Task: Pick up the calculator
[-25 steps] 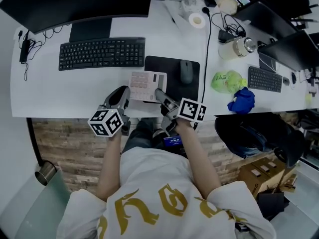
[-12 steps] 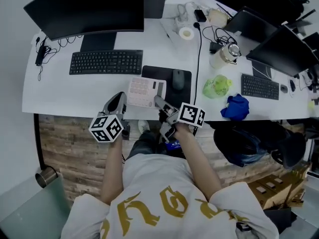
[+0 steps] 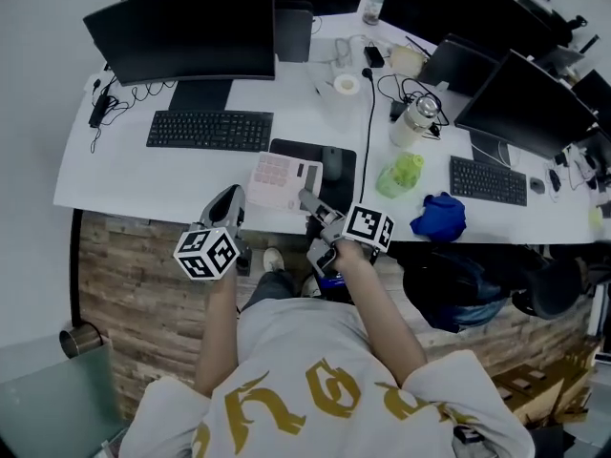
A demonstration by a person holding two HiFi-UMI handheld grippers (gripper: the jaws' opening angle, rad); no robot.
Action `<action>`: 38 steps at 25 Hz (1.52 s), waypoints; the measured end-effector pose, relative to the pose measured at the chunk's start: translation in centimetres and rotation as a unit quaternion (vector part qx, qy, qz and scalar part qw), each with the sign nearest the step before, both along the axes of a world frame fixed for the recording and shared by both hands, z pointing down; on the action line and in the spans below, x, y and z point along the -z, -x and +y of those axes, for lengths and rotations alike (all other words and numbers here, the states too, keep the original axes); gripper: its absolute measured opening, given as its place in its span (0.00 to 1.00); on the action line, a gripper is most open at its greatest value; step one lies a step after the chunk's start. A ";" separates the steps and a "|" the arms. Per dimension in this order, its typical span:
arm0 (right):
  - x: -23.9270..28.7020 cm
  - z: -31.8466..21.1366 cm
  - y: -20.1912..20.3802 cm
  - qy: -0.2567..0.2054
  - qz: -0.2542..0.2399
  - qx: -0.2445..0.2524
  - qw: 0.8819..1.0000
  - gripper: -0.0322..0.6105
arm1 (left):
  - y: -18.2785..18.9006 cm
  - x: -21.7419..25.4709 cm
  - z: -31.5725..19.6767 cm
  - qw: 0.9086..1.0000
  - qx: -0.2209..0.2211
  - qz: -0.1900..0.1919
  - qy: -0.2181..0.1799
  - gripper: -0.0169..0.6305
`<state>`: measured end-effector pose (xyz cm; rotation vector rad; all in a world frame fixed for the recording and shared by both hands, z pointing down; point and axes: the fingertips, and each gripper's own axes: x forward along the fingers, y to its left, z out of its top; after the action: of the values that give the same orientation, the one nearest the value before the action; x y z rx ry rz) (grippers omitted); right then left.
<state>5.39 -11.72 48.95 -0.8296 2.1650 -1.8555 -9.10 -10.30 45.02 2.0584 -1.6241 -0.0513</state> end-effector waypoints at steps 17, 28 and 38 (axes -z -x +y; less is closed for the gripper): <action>2.2 1.2 -1.3 -0.024 -0.020 -0.001 1.000 0.20 | -1.0 1.7 2.8 0.999 0.020 -0.007 -0.026 0.03; 2.2 1.3 -1.3 -0.022 -0.018 -0.007 1.000 0.20 | -0.7 1.7 3.0 1.000 0.019 -0.008 -0.023 0.03; 2.2 1.4 -1.2 -0.023 -0.019 -0.006 1.000 0.20 | -0.6 1.4 3.2 1.000 0.020 -0.007 -0.020 0.03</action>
<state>6.56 -10.33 46.79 -0.7897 2.1666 -1.7933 -8.53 -7.08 43.64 2.0596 -1.6853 -0.0847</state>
